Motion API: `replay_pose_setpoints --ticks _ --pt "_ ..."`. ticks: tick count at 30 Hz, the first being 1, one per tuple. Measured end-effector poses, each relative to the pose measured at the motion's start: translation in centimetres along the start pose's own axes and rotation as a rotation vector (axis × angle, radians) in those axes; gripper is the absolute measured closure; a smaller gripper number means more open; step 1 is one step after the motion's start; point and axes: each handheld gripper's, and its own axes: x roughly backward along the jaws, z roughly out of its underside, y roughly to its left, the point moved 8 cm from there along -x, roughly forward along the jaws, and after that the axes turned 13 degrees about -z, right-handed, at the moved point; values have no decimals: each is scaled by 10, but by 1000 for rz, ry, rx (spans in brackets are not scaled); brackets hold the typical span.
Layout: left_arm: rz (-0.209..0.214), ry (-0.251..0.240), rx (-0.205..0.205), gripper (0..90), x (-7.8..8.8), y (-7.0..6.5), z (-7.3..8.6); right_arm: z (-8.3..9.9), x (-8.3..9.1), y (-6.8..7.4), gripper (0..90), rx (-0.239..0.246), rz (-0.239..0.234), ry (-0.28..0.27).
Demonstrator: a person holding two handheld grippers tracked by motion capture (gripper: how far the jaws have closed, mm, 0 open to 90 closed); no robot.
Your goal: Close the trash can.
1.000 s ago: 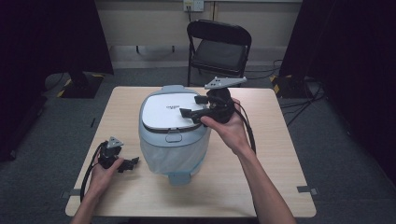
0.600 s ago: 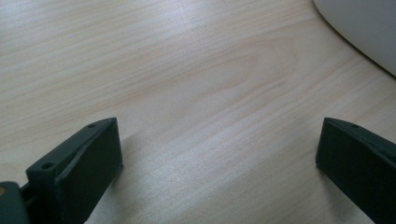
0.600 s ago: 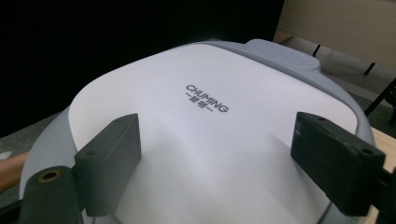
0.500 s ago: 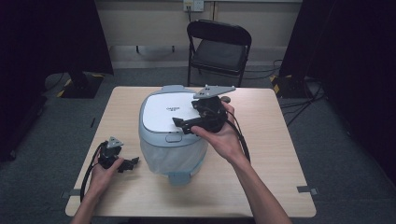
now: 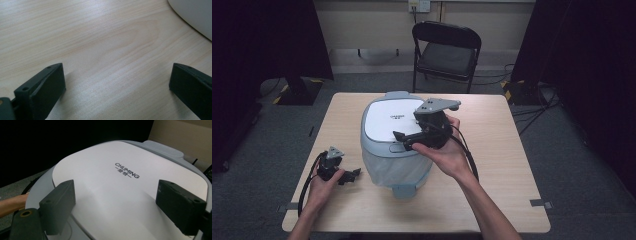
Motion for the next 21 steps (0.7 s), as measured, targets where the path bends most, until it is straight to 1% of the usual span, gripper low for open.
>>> replay_pose_setpoints --ticks 2,3,4,6,8,10,12,17,19,21 --pt "-1 0 1 0 0 0 0 0 0 1 153 0 8 15" --pt "-2 0 1 0 0 0 0 -1 0 2 163 5 2 25" --pt "-5 1 0 0 0 0 0 1 -2 1 168 38 24 58" --pt "-5 1 1 0 0 0 0 2 -1 4 168 38 11 59" --pt "-5 1 1 0 0 0 0 2 -1 4 167 39 5 58" --pt "-3 1 2 0 0 0 0 2 -1 4 167 37 17 60" --pt "-3 1 2 0 0 0 0 2 -1 4 167 32 19 53" --pt "-2 1 2 0 0 0 0 0 -4 1 166 24 11 19" --pt "-2 1 2 0 0 0 0 -1 -4 -1 167 20 12 15" --pt "-2 1 2 0 0 0 0 -2 -4 -3 180 8 -2 18"
